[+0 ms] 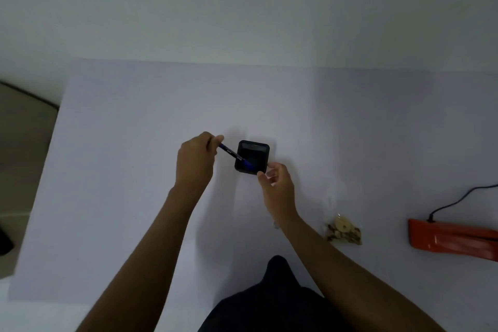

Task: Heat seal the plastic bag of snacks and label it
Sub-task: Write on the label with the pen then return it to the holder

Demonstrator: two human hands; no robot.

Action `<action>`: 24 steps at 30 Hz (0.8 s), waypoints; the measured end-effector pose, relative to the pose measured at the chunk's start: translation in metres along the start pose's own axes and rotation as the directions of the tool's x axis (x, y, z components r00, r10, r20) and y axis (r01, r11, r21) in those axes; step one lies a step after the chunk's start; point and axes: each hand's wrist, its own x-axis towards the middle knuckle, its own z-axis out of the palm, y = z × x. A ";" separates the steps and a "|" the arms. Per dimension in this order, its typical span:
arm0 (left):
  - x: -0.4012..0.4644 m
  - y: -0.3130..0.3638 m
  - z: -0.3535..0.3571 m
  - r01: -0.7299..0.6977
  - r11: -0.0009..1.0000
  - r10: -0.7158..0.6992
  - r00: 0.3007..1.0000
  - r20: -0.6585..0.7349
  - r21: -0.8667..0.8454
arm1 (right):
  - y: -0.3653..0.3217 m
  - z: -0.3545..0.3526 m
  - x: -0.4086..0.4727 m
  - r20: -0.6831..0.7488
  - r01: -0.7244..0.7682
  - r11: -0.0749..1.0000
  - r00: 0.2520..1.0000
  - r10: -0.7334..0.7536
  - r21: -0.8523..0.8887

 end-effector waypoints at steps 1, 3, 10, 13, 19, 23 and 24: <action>-0.001 -0.001 0.009 -0.030 0.998 0.029 0.999 0.018 0.057 | 0.004 0.003 -0.001 0.006 -0.017 1.000 1.000 0.017 0.014; -0.003 -0.001 0.026 -0.031 0.993 0.026 0.998 0.052 0.110 | 0.006 0.006 0.000 0.010 -0.038 0.998 0.999 0.037 0.042; 0.001 0.012 0.076 0.202 0.943 -0.178 0.978 0.110 -0.264 | -0.001 0.011 0.026 -0.030 -0.051 0.990 0.998 0.055 0.133; 0.013 0.028 0.087 0.291 0.861 -0.236 0.955 0.180 -0.417 | -0.011 0.016 0.048 -0.047 -0.052 0.989 0.997 0.058 0.135; 0.060 0.039 0.094 0.273 0.873 -0.171 0.947 0.272 -0.404 | -0.041 0.027 0.097 -0.081 -0.043 0.991 0.995 0.053 0.126; 0.090 0.036 0.098 0.265 0.877 -0.147 0.942 0.303 -0.400 | -0.055 0.032 0.120 -0.088 -0.046 0.993 0.995 0.055 0.106; 0.094 0.035 0.098 0.271 0.878 -0.149 0.938 0.312 -0.395 | -0.056 0.032 0.124 -0.086 -0.039 0.995 0.995 0.048 0.097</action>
